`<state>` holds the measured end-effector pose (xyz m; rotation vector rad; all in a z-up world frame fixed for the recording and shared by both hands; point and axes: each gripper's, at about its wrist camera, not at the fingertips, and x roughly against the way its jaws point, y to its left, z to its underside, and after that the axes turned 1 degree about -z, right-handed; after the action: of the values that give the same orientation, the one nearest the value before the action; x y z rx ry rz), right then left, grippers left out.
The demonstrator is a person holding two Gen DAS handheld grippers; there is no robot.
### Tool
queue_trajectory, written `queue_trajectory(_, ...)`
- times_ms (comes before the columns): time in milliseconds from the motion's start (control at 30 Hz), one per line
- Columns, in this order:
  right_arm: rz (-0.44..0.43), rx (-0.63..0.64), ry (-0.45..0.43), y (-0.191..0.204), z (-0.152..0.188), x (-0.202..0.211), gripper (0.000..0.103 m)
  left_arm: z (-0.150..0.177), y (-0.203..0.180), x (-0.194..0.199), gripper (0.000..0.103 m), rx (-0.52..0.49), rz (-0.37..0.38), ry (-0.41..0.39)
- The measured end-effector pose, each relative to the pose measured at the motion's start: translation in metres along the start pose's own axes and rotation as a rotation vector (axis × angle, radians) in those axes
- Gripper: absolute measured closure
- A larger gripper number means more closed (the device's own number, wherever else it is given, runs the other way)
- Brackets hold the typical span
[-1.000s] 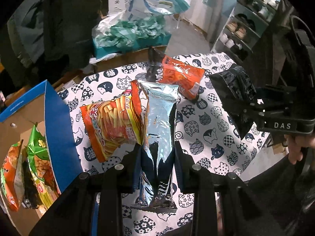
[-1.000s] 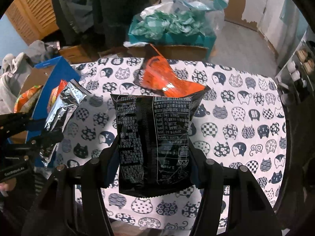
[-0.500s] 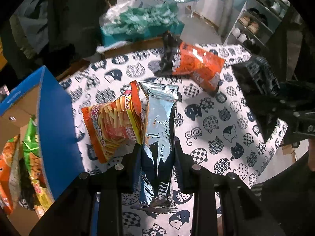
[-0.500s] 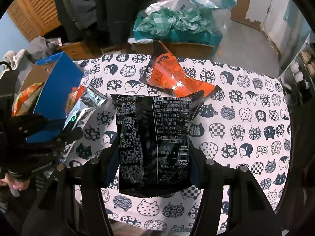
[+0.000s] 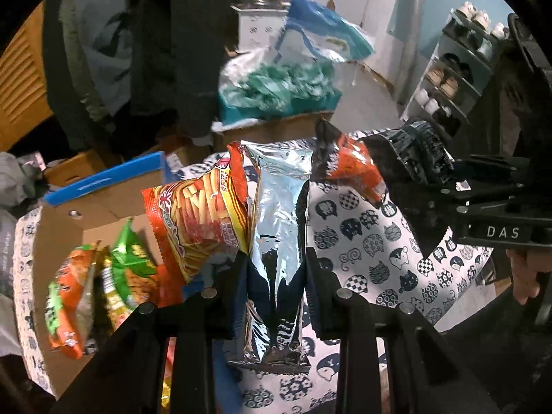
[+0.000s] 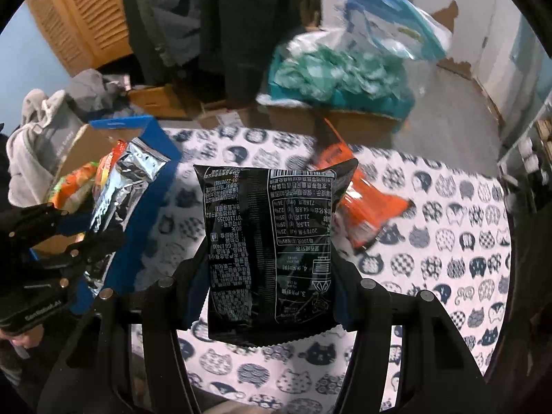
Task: Organize snacks
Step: 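Carry the silver pack with the left tool while the right tool carries the black bag to the box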
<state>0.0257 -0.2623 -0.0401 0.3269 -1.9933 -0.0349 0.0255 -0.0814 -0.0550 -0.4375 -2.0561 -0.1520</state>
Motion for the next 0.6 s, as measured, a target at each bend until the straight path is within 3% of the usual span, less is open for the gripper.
queue_trajectory(333,-0.051,0.101,-0.025,0.068,-0.024,0.000,0.045,0.007,0.050,0.035,0.073,0.082,-0.055,-0.055)
queue_trajectory(600,-0.101,0.158,0.005,0.126,-0.038,-0.021,0.045,0.022,0.095,0.049,0.073,0.151,-0.112,-0.081)
